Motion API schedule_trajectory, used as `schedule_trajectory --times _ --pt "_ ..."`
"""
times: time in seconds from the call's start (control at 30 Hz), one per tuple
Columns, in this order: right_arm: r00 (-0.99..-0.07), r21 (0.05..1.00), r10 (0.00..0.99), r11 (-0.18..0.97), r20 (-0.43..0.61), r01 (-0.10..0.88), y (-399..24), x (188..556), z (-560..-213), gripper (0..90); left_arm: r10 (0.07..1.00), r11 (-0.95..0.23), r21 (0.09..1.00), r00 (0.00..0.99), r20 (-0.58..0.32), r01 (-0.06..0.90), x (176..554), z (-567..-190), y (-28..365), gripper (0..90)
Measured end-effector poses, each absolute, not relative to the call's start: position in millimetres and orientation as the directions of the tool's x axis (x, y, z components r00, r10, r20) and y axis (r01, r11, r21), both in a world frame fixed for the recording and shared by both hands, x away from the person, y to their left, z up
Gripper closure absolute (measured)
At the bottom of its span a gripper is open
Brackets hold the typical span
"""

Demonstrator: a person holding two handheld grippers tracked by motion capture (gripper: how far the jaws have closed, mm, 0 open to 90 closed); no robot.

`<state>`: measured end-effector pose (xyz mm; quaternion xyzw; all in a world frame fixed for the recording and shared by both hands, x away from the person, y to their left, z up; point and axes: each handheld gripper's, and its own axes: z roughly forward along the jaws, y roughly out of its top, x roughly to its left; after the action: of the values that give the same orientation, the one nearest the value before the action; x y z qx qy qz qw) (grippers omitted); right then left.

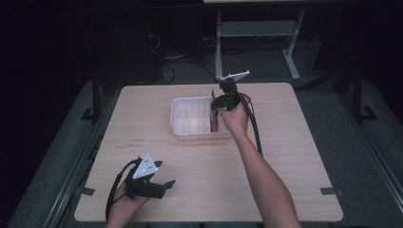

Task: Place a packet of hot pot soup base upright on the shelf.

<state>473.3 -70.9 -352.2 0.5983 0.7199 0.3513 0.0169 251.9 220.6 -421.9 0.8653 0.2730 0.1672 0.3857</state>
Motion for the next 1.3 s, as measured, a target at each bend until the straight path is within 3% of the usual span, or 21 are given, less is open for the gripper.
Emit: schedule_trajectory --times 0.2,0.73,0.97,1.3 --pt "-0.286 0.516 0.874 0.047 0.394 0.855 -71.6 473.5 -354.4 85.1 0.6 -0.554 0.759 0.796 0.079 0.342 251.9 -422.1 220.0 20.3" --pt "-0.33 0.534 0.863 0.085 0.383 0.841 -78.0 469.0 -347.8 68.9 0.6 -0.559 0.757 0.795 0.087 0.339 252.5 -422.1 220.9 20.3" --pt "-0.379 0.55 0.833 0.111 0.403 0.828 -85.0 465.4 -342.6 57.9 0.601 -0.558 0.757 0.795 0.084 0.341 253.6 -422.4 221.3 20.3" --pt "-0.407 0.57 0.807 0.107 0.428 0.814 -95.9 459.0 -332.1 52.6 0.602 -0.559 0.757 0.794 0.089 0.338 254.3 -422.1 222.0 20.3"
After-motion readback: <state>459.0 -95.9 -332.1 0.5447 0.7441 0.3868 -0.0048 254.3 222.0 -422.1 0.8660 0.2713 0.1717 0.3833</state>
